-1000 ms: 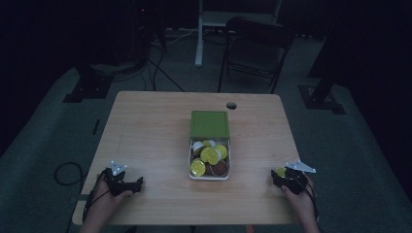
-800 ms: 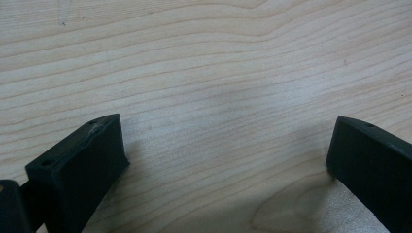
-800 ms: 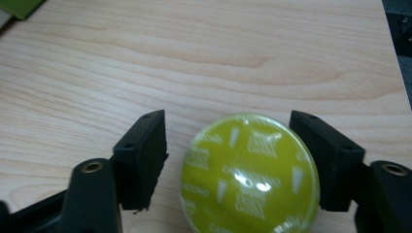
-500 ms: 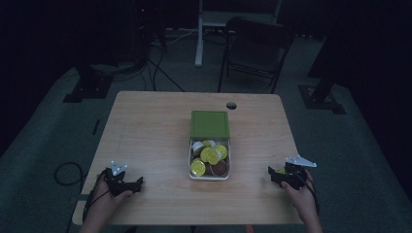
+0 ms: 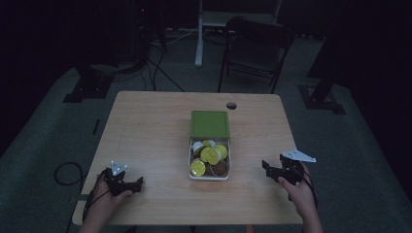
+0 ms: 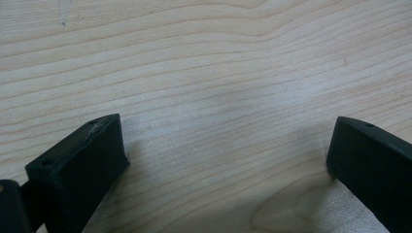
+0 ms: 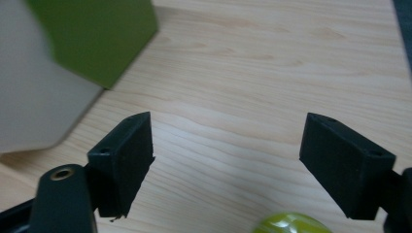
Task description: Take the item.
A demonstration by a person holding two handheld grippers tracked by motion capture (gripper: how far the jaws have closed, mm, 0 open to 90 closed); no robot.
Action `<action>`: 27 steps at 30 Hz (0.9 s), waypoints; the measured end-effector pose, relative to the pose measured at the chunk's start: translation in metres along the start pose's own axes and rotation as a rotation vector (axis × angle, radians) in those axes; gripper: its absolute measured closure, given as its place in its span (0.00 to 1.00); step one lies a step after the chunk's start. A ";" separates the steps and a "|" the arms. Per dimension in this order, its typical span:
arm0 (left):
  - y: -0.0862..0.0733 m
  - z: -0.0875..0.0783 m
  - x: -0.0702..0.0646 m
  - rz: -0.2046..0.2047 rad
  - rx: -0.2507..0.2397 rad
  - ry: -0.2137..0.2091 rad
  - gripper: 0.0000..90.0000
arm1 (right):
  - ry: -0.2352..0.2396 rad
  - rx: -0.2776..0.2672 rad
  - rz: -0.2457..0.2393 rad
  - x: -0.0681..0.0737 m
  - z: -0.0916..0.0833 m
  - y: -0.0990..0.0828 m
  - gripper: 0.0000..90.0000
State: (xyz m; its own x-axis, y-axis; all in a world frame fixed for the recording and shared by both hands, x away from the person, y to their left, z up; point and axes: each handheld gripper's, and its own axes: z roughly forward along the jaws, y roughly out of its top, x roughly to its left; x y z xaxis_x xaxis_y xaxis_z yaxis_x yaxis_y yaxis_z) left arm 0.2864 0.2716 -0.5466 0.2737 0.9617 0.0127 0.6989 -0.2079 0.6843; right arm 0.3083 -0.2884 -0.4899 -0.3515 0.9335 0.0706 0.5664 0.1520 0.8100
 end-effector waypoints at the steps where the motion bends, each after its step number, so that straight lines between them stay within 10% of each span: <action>1: 0.000 0.000 0.000 0.000 0.000 0.000 0.01 | 0.006 -0.003 -0.006 0.002 0.000 0.001 0.20; 27: 0.000 0.000 0.000 0.000 0.000 0.000 0.01 | 0.249 -0.003 -0.136 0.043 0.021 -0.012 0.15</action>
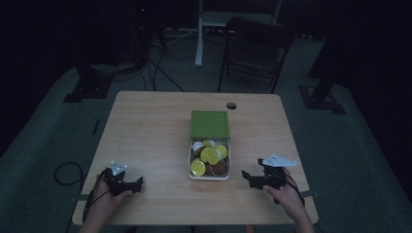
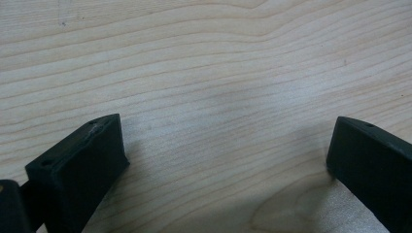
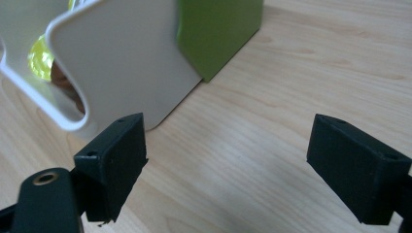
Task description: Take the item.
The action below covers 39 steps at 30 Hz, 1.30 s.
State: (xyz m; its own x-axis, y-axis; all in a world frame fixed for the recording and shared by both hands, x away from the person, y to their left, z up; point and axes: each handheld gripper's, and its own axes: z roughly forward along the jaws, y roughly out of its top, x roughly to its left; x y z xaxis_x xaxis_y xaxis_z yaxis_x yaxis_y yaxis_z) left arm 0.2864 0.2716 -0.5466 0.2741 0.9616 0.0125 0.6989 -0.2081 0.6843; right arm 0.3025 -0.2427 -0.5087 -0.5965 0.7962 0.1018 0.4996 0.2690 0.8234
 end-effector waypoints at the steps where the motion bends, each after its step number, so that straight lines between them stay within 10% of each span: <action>1: 0.000 0.000 0.000 0.000 0.000 0.000 0.01 | 0.002 0.002 -0.003 0.001 0.001 -0.001 0.15; 39: 0.000 -0.001 -0.001 -0.005 0.000 0.006 0.01 | 0.132 0.152 -0.313 0.018 0.035 -0.028 0.14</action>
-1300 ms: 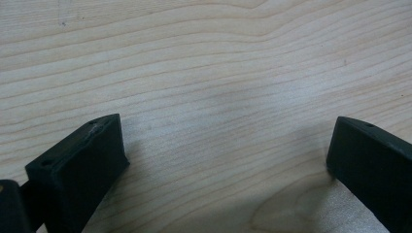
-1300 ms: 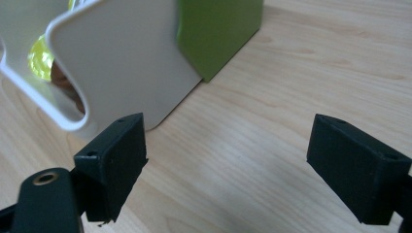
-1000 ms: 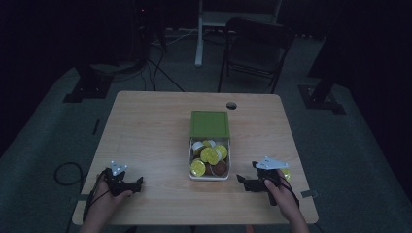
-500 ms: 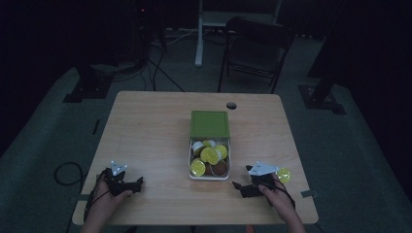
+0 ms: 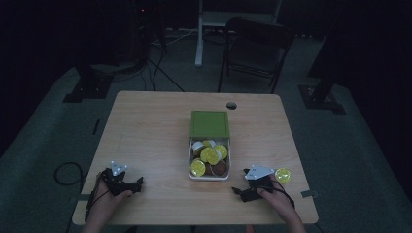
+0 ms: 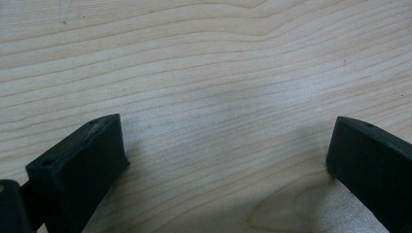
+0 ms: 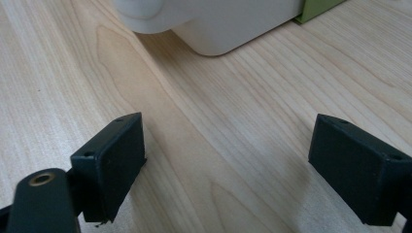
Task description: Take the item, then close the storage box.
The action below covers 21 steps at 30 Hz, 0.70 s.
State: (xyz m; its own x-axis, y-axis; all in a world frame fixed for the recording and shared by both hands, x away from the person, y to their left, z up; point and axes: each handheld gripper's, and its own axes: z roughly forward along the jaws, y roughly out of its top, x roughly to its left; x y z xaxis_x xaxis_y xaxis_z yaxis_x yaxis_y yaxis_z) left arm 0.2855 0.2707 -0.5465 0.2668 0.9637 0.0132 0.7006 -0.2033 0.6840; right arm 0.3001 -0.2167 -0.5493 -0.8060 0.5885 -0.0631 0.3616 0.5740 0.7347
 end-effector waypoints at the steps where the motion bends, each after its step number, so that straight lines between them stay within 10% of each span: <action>1: 0.000 0.000 0.000 0.000 0.000 0.001 0.01 | 0.003 0.001 0.002 0.000 0.000 0.000 0.14; 15: -0.002 -0.001 -0.001 0.019 0.001 -0.017 0.01 | 0.038 0.022 0.053 -0.001 0.001 -0.001 0.13; 21: -0.004 -0.004 -0.005 0.090 0.002 -0.080 0.01 | 0.037 0.023 0.053 -0.001 0.001 0.000 0.13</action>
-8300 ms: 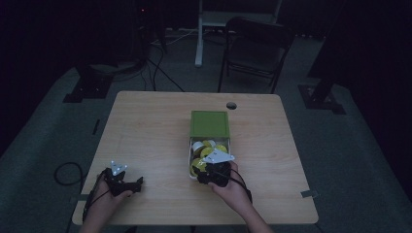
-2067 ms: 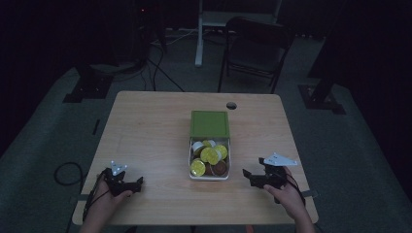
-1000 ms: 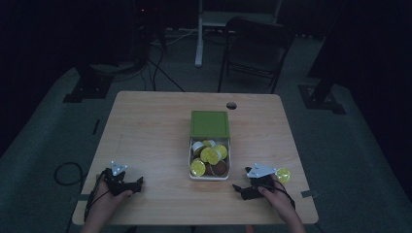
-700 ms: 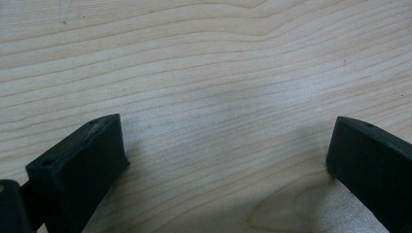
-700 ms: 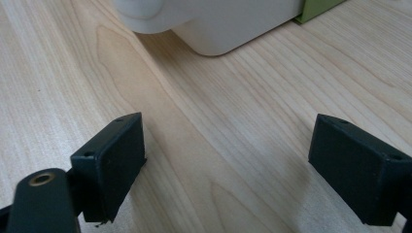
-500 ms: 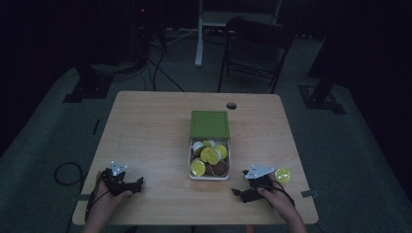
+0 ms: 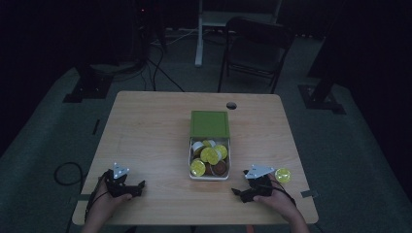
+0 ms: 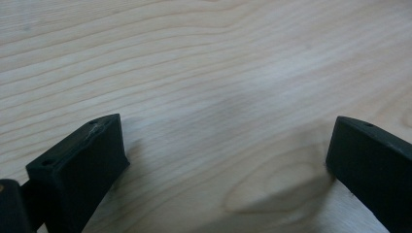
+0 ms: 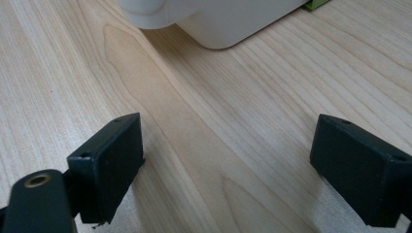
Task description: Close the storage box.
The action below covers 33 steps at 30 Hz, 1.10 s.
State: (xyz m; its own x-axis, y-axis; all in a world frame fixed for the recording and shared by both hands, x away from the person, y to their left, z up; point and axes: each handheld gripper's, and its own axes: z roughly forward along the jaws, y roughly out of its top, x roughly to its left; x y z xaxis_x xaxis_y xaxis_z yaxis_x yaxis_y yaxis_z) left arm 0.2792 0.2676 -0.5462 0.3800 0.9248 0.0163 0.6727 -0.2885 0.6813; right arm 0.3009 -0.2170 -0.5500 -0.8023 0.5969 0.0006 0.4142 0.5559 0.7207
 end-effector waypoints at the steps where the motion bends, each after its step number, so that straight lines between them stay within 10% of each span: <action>1: 0.000 0.000 -0.001 0.017 0.003 -0.009 0.01 | -0.001 0.000 0.001 0.000 0.000 0.000 0.13; 33: 0.029 -0.002 -0.061 0.288 -0.069 -0.188 0.05 | -0.027 -0.132 0.065 0.004 -0.018 0.016 0.13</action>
State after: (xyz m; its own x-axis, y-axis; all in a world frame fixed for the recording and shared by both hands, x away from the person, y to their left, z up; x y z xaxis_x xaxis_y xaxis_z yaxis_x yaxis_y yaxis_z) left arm 0.2742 0.2035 -0.5260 0.6626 0.7442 0.0849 0.4788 -0.5080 0.7161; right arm 0.2969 -0.2162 -0.5264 -0.7632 0.6453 0.0331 0.4031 0.4355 0.8049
